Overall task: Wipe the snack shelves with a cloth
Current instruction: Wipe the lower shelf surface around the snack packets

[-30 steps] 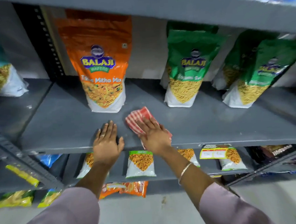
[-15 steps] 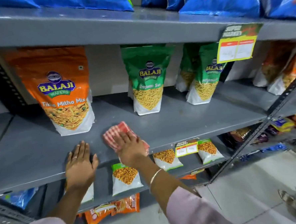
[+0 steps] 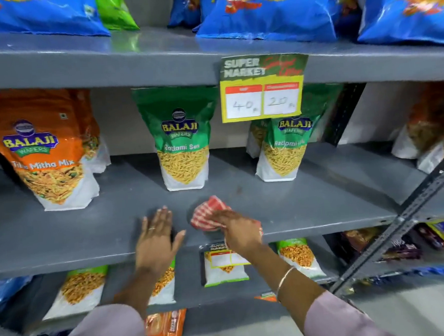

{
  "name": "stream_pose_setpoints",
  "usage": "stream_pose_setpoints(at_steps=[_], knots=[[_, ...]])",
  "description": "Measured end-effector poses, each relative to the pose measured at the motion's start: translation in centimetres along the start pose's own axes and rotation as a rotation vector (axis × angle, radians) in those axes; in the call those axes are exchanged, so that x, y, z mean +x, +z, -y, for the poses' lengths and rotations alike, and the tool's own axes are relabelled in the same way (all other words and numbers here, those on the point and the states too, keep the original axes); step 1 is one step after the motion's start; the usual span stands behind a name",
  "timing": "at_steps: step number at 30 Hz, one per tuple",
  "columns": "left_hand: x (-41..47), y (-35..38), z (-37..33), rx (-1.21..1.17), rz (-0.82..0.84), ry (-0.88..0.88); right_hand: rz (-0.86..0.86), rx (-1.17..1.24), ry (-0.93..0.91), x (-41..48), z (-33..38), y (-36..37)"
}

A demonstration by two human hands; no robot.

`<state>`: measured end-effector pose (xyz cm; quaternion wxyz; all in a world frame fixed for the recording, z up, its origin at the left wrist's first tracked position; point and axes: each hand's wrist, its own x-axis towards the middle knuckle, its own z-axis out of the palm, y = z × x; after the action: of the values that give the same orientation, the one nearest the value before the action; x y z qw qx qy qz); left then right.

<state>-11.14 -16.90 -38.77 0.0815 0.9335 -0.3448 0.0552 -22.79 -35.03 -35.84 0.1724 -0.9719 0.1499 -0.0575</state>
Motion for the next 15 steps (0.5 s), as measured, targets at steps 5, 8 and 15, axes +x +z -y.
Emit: stream_pose_setpoints(at_steps=[5, 8, 15], knots=[[0.6, 1.4, -4.4, -0.002, 0.052, -0.013, -0.178, 0.737, 0.256, 1.3, -3.9, -3.1], [0.6, 1.5, -4.4, -0.017, 0.037, -0.055, -0.132, 0.385, 0.408, 2.3, -5.9, -3.9], [0.6, 1.7, -4.6, -0.022, 0.049, -0.078, 0.033, 0.240, 0.437, 7.1, -3.7, -2.3]])
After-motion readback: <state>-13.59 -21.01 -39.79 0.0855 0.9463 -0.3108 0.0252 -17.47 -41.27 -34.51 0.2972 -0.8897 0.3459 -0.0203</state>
